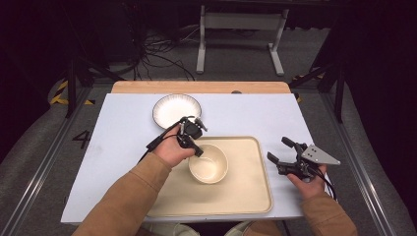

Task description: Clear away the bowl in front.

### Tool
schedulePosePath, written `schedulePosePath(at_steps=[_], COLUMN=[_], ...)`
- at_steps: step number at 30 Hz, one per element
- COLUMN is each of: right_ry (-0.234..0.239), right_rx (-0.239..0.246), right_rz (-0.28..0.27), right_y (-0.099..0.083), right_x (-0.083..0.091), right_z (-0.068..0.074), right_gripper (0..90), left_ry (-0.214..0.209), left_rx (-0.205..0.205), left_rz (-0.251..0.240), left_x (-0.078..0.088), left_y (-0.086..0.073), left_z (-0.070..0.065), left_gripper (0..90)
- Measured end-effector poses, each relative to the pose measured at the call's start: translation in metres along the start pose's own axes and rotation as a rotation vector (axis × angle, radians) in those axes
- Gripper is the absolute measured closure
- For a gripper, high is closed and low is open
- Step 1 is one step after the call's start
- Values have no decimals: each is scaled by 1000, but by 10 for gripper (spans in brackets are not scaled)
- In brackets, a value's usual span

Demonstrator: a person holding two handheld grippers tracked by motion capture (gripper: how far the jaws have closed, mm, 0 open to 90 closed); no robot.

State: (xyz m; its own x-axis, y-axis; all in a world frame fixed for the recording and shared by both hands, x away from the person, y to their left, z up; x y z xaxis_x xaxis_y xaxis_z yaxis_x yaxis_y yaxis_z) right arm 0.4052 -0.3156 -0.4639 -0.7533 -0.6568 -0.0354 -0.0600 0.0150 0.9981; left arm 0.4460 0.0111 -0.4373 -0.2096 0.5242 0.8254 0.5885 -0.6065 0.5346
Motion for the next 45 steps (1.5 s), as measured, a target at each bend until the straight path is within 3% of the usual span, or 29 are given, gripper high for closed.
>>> schedulePosePath(at_steps=[23,37,45], right_ry=[0,-1,-2], right_rx=[1,1,1], right_rz=[0,0,0], right_y=[0,0,0], right_x=[0,0,0], right_z=[0,0,0], right_gripper=[153,151,150], left_ry=[-39,-13,-12], left_rx=[27,46,47], left_rz=[17,42,13], left_x=[-8,-12,-6], left_y=[-6,-10,-8], left_z=[2,7,5], left_gripper=[829,793,733])
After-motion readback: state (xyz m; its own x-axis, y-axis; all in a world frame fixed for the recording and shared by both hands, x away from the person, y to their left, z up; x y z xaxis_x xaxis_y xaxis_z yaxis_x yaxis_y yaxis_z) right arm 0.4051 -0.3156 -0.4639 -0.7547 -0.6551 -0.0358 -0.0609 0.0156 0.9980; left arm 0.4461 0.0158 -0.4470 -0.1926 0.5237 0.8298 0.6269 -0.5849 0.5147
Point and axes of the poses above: each handheld gripper's, and its own axes: x roughly backward along the jaws, y roughly out of its top, z roughly to its left, the point moved 5 cm from there along -x, roughly forward along the jaws, and after that the axes turned 11 degrees about -z, right-handed, at the moved point
